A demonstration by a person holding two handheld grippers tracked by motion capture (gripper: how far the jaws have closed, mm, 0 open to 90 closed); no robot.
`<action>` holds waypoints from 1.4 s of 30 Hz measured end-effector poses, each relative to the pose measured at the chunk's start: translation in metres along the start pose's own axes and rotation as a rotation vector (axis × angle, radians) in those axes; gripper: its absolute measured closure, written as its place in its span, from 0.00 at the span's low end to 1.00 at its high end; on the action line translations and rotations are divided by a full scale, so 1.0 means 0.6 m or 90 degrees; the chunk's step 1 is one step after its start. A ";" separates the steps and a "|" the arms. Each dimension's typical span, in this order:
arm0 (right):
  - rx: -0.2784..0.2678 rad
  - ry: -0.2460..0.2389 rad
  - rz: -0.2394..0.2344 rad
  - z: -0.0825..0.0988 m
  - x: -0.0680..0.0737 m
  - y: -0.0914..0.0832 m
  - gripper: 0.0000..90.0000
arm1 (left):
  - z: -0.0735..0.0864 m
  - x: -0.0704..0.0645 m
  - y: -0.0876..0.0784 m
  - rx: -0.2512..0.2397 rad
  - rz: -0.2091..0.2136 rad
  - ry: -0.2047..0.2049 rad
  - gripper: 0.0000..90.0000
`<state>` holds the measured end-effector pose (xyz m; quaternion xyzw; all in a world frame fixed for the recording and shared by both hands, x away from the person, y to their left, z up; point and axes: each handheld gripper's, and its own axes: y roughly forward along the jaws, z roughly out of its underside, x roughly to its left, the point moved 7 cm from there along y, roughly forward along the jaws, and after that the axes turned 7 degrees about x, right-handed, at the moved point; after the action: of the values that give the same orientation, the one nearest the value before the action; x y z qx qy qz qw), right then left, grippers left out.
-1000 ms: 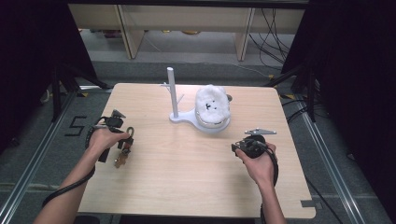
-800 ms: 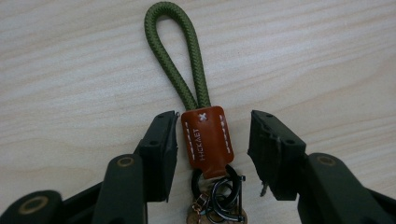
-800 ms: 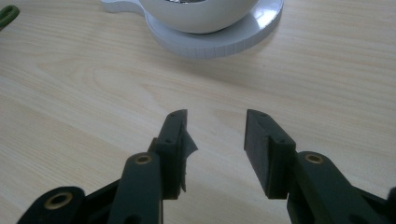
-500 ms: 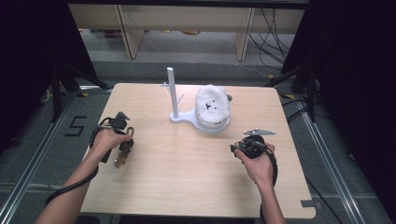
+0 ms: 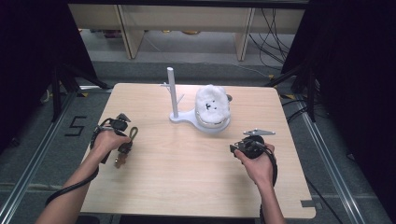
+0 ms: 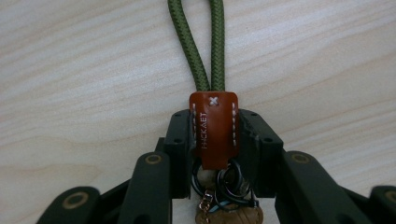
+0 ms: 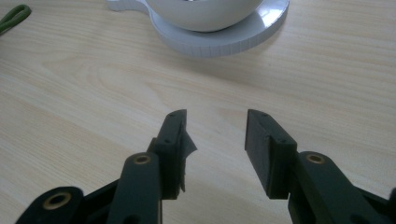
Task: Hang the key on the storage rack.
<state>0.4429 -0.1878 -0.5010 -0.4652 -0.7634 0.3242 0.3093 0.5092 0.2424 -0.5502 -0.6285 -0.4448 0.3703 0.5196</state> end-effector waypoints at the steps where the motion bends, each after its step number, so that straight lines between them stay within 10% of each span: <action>1: -0.005 -0.008 -0.001 -0.001 -0.001 0.001 0.66 | 0.001 0.000 0.001 -0.003 -0.003 0.007 0.74; 24: -0.007 0.008 -0.004 0.001 0.000 0.000 0.66 | 0.014 0.001 -0.014 -0.084 0.013 0.027 0.76; 39: -0.031 -0.012 0.003 -0.001 -0.006 0.002 0.65 | 0.037 -0.019 -0.034 -0.261 0.080 0.021 0.76; 42: -0.026 0.011 0.000 0.001 -0.001 0.001 0.65 | 0.043 -0.019 -0.038 -0.259 0.083 0.038 0.76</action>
<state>0.4429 -0.1880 -0.5020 -0.4745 -0.7669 0.3046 0.3065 0.4776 0.2415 -0.5325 -0.7584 -0.4532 0.2869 0.3702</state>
